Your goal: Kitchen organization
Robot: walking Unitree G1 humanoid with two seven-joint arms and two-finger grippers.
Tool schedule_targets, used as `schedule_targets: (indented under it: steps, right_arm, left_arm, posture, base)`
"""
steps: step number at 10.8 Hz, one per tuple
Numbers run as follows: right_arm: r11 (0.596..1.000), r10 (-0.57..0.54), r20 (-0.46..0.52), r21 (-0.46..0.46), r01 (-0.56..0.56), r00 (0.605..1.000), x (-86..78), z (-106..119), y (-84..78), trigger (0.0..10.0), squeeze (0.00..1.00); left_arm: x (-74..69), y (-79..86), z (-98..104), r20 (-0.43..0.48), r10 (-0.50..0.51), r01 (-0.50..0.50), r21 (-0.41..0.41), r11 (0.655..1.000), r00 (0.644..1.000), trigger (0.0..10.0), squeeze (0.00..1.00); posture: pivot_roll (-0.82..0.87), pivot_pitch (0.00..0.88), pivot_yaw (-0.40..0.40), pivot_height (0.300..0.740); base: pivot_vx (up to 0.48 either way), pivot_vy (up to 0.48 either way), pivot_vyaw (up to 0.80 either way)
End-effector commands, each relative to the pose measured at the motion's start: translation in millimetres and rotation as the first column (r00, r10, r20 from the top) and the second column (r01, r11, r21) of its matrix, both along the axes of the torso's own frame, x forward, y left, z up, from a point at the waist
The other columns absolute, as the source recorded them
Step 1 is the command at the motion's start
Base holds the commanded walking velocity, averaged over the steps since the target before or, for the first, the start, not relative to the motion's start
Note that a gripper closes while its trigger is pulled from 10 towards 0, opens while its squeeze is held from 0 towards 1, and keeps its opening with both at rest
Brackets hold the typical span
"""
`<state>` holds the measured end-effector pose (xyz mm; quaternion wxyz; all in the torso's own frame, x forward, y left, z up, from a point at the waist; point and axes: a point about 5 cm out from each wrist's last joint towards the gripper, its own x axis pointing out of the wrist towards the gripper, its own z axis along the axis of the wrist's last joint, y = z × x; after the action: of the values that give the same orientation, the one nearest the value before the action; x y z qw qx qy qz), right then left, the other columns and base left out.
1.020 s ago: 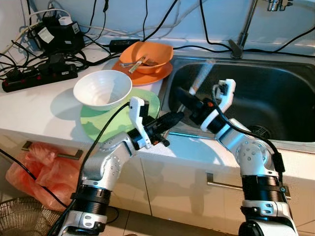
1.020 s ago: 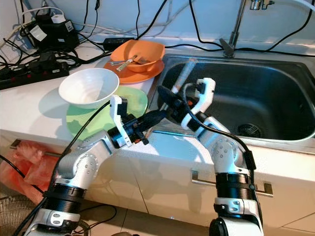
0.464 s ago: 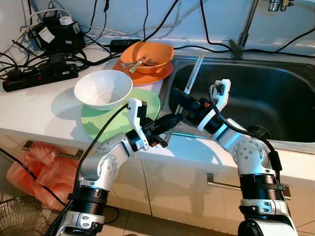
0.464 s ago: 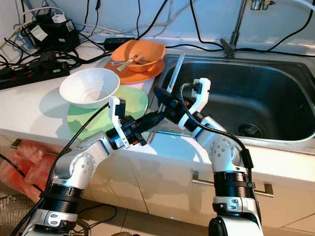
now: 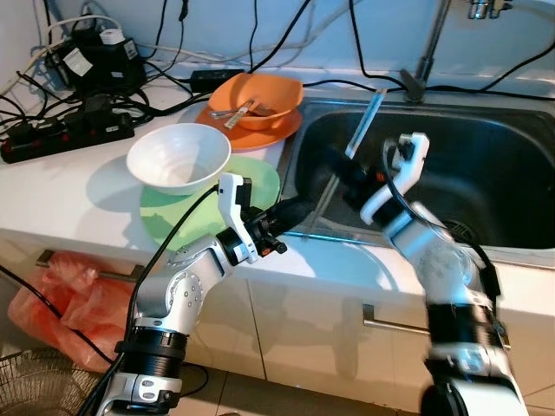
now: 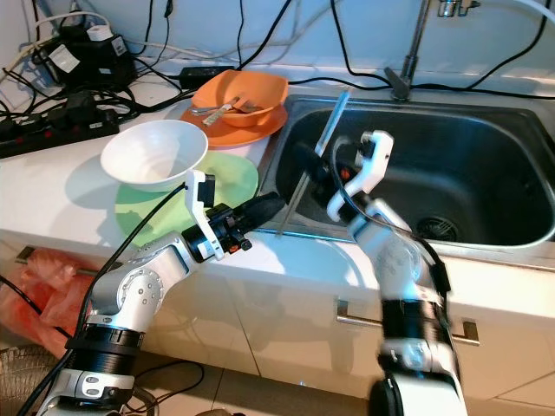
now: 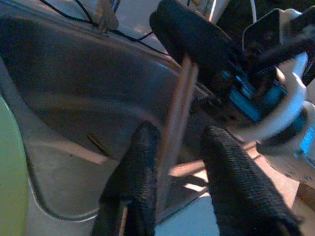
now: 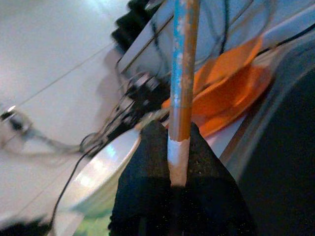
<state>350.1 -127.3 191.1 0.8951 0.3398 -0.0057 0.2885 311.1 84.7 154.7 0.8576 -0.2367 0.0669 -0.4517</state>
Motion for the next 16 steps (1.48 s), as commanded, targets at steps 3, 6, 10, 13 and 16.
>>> schedule_targets:
  steps: [3, 6, 10, 13, 16]
  right_arm:
    - [0.966, -0.256, -0.077, 0.006, 0.257, 0.964, 18.6, -2.2, -21.3, 0.0, 0.0]
    - [0.809, -0.568, -0.11, -0.259, 0.528, 0.816, 30.0, -22.4, -60.1, 0.0, 0.0]
    - [0.661, -0.711, -0.175, -0.497, 0.562, 0.681, 28.9, -55.1, -84.8, 0.0, 0.0]
    - [0.659, -0.705, -0.178, -0.522, 0.541, 0.687, 31.0, -58.7, -82.5, 10.0, 1.0]
    - [0.665, -0.705, -0.188, -0.51, 0.545, 0.684, 32.3, -58.2, -82.4, 10.0, 1.0]
  left_arm:
    - [-2.1, -2.3, 7.9, 0.03, 0.005, -0.006, 0.027, 1.0, 1.0, 10.0, 1.0]
    - [-4.9, -12.6, 5.4, 0.1, -0.023, 0.002, 0.207, 0.978, 0.995, 10.0, 1.0]
    - [-7.1, -15.9, 2.2, 0.167, -0.044, -0.011, 0.317, 0.948, 0.985, 10.0, 1.0]
    - [-6.4, -15.4, 3.9, 0.196, -0.039, -0.031, 0.341, 0.94, 0.98, 10.0, 1.0]
    - [-5.8, -16.3, 3.9, 0.208, -0.043, -0.035, 0.355, 0.934, 0.977, 10.0, 1.0]
  posture:
    - [0.05, 0.048, 0.058, 0.74]
    - [0.06, 0.053, 0.065, 0.74]
    - [0.06, 0.056, 0.061, 0.74]
    - [0.06, 0.054, 0.061, 0.74]
    - [0.06, 0.051, 0.062, 0.74]
  base:
    - [0.0, 0.0, 0.0]
    - [0.0, 0.0, 0.0]
    - [0.0, 0.0, 0.0]
    - [0.0, 0.0, 0.0]
    - [0.0, 0.0, 0.0]
